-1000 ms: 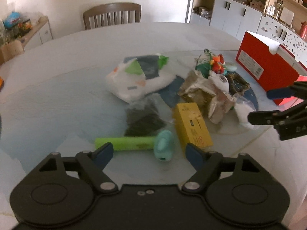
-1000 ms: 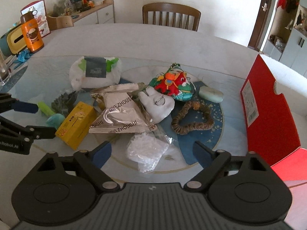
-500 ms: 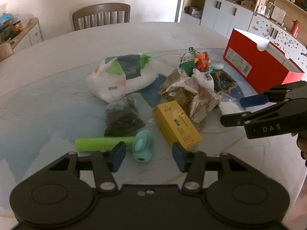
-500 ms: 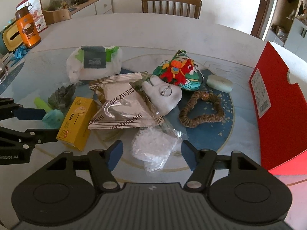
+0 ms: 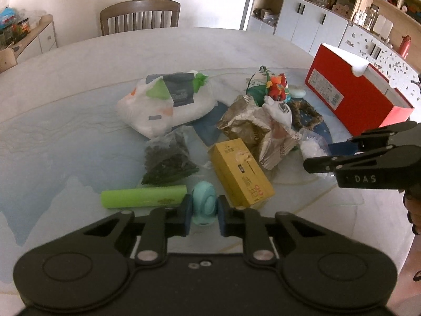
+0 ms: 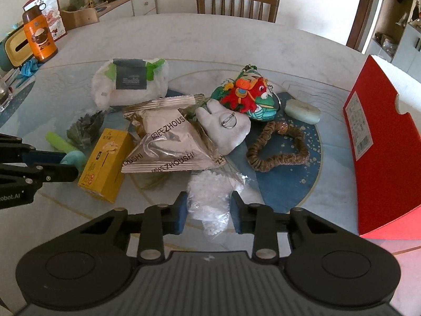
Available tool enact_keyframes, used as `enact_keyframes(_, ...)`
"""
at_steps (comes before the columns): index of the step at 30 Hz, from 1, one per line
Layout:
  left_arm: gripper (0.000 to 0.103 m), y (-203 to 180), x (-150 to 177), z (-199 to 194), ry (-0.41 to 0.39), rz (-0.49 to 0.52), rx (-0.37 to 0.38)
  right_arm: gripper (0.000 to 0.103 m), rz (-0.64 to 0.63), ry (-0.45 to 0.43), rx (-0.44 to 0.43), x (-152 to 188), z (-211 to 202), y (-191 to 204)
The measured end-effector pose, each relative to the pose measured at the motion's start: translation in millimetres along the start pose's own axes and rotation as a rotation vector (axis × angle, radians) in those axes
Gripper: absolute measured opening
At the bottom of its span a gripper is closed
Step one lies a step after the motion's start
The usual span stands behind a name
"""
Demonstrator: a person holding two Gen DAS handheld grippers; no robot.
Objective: Organize objects
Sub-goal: 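Grasp the teal rubber toy with the left gripper while the right grasps the clear bead bag, then carry the teal toy and bead bag into the cardboard box with both tools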
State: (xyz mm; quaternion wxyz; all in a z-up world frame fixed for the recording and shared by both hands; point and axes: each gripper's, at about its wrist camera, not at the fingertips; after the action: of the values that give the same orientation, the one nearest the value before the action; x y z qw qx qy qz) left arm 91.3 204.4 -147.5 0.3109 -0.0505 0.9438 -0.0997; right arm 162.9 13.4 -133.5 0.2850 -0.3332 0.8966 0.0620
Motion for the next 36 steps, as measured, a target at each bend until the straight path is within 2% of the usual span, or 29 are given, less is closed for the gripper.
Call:
enact_keyframes(11,0.018,-2.6,-10.5,-27.2,-0.05,-0.045,0.057,0.031,0.0,-0.058,0.01,-5.8,-39.1,-5.6)
enact_keyframes(19,0.018,-23.4,-34.6,-46.7,-0.095,-0.021,0.13,0.031,0.025,-0.124,0.032,-14.8,-80.6,-16.9)
enact_keyframes(28,0.018,-68.6,-59.8,-57.1,-0.134,0.004,0.234,0.031,0.079,-0.183,0.089,-13.6,-125.1,-45.1)
enact_keyframes(36,0.018,-129.4,-75.7,-55.9,-0.169,0.051,0.249,0.031,0.087,-0.215,0.108,-0.7,-147.8,-91.9)
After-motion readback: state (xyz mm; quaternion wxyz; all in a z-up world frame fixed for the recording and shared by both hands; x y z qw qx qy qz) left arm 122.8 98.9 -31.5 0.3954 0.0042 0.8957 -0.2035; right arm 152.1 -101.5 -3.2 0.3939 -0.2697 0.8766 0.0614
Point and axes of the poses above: each gripper's, at about its wrist camera, not at the fingertips, and z roughly the way its jaws point, y to its left, x to its underside, and after that the axes turned 9 degrees about -z, right-handed
